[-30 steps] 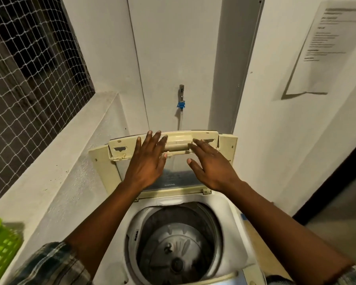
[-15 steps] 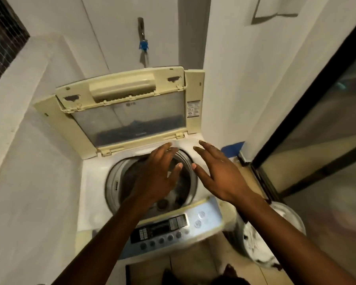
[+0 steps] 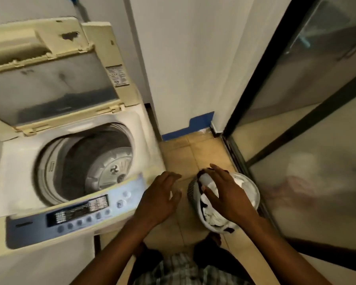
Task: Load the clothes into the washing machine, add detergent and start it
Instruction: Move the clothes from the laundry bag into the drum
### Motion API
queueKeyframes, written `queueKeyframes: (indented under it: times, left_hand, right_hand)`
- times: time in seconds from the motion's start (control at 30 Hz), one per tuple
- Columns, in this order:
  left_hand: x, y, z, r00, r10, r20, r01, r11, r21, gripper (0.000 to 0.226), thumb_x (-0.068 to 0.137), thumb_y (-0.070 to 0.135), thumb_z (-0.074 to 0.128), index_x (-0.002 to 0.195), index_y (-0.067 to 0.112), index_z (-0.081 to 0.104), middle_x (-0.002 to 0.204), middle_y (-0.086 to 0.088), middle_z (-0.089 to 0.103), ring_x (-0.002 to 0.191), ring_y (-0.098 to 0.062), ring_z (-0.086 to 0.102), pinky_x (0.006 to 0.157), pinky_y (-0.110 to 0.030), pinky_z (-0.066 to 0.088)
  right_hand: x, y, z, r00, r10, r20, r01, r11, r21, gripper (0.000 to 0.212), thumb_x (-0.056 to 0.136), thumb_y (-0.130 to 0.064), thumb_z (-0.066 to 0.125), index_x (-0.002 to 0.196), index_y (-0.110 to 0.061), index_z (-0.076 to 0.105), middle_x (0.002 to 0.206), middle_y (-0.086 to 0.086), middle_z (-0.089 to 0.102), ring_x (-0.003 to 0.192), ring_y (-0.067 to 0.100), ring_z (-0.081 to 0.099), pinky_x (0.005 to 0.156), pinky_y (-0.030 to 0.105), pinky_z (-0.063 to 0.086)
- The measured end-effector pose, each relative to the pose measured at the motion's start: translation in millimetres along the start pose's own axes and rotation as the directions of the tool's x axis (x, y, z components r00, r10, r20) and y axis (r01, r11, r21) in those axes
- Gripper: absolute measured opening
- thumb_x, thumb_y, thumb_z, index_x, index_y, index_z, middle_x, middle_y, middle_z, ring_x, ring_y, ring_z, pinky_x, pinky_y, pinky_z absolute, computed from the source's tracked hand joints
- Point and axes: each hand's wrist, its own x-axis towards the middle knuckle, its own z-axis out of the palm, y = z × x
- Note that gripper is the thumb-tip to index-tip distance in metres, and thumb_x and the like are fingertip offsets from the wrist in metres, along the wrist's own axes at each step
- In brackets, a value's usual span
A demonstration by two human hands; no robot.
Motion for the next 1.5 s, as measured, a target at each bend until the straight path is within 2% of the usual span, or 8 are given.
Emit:
queueKeyframes:
  times: [0.27, 0.43, 0.63, 0.77, 1.1, 1.2, 1.3, 1.5]
  left_hand:
    - [32, 33, 138, 0.943, -0.187, 0.275, 0.214, 0.974, -0.07, 0.046, 0.095, 0.041, 0.059, 0.138, 0.025, 0.056, 0.137, 0.004, 0.058, 0.12, -0.015, 0.061, 0.1, -0.028, 0.05]
    - [56, 30, 226, 0.829, -0.351, 0.435, 0.432, 0.897, -0.098, 0.051, 0.085, 0.065, 0.052, 0.134, 0.063, 0.041, 0.146, 0.018, 0.053, 0.13, -0.011, 0.055, 0.112, -0.046, 0.042]
    - [114, 2, 347, 0.669, -0.527, 0.524, 0.708, 0.665, -0.236, 0.05, 0.1, 0.034, 0.062, 0.148, 0.03, 0.047, 0.145, 0.009, 0.052, 0.136, -0.014, 0.051, 0.09, 0.002, 0.021]
    - [147, -39, 425, 0.601, -0.61, 0.516, 0.799, 0.462, -0.384, 0.061, 0.1, 0.028, 0.064, 0.155, 0.02, 0.039, 0.154, -0.005, 0.049, 0.141, -0.024, 0.049, 0.1, -0.025, 0.042]
    - [202, -105, 528, 0.492, -0.639, 0.591, 0.824, 0.123, -0.553, 0.096, 0.067, 0.089, 0.061, 0.15, 0.062, 0.021, 0.163, 0.013, 0.035, 0.139, -0.029, 0.048, 0.102, -0.054, 0.051]
    - [205, -114, 556, 0.516, -0.651, 0.557, 0.801, 0.136, -0.583, 0.103, 0.051, 0.097, 0.062, 0.144, 0.058, 0.04, 0.153, 0.012, 0.05, 0.136, -0.022, 0.053, 0.108, -0.056, 0.048]
    - [205, -98, 549, 0.484, -0.666, 0.567, 0.827, 0.135, -0.546, 0.073, 0.074, 0.081, 0.064, 0.139, 0.052, 0.049, 0.141, 0.013, 0.058, 0.13, -0.02, 0.057, 0.108, -0.051, 0.049]
    - [188, -64, 514, 0.58, -0.62, 0.528, 0.785, 0.252, -0.566, 0.036, 0.103, 0.041, 0.056, 0.138, 0.031, 0.057, 0.113, 0.018, 0.066, 0.102, 0.0, 0.062, 0.086, -0.022, 0.053]
  right_hand:
    - [-11, 170, 6, 0.945, 0.237, 0.226, -0.242, 0.97, -0.006, 0.077, 0.094, -0.047, 0.073, 0.159, -0.02, 0.042, 0.171, 0.004, 0.03, 0.157, 0.027, 0.03, 0.124, 0.041, 0.029]
    - [1, 256, 39, 0.876, 0.374, 0.304, -0.417, 0.904, 0.091, 0.086, 0.088, -0.051, 0.08, 0.158, -0.019, 0.042, 0.168, 0.009, 0.034, 0.153, 0.027, 0.038, 0.122, 0.042, 0.037]
    - [48, 355, 110, 0.788, 0.542, 0.293, -0.613, 0.74, 0.277, 0.08, 0.088, -0.045, 0.081, 0.155, -0.018, 0.046, 0.161, 0.008, 0.043, 0.147, 0.027, 0.044, 0.121, 0.037, 0.036]
    - [86, 412, 164, 0.733, 0.614, 0.293, -0.677, 0.62, 0.396, 0.085, 0.087, -0.057, 0.078, 0.156, -0.02, 0.045, 0.163, 0.006, 0.046, 0.148, 0.027, 0.045, 0.122, 0.051, 0.039]
    - [144, 498, 266, 0.65, 0.644, 0.405, -0.735, 0.395, 0.551, 0.113, 0.065, -0.093, 0.066, 0.161, -0.053, 0.02, 0.172, -0.011, 0.026, 0.153, 0.024, 0.035, 0.121, 0.06, 0.038]
    - [143, 484, 283, 0.575, 0.621, 0.532, -0.783, 0.229, 0.579, 0.094, 0.079, -0.082, 0.064, 0.159, -0.051, 0.028, 0.159, -0.016, 0.038, 0.143, 0.02, 0.04, 0.116, 0.057, 0.036]
    - [135, 465, 291, 0.544, 0.605, 0.582, -0.806, 0.185, 0.562, 0.068, 0.081, -0.078, 0.063, 0.143, -0.056, 0.048, 0.145, -0.019, 0.052, 0.13, 0.018, 0.049, 0.106, 0.056, 0.042]
    - [108, 428, 268, 0.634, 0.593, 0.497, -0.686, 0.133, 0.716, 0.011, 0.094, -0.052, 0.07, 0.105, -0.051, 0.073, 0.108, -0.015, 0.081, 0.107, 0.013, 0.074, 0.095, 0.044, 0.058]
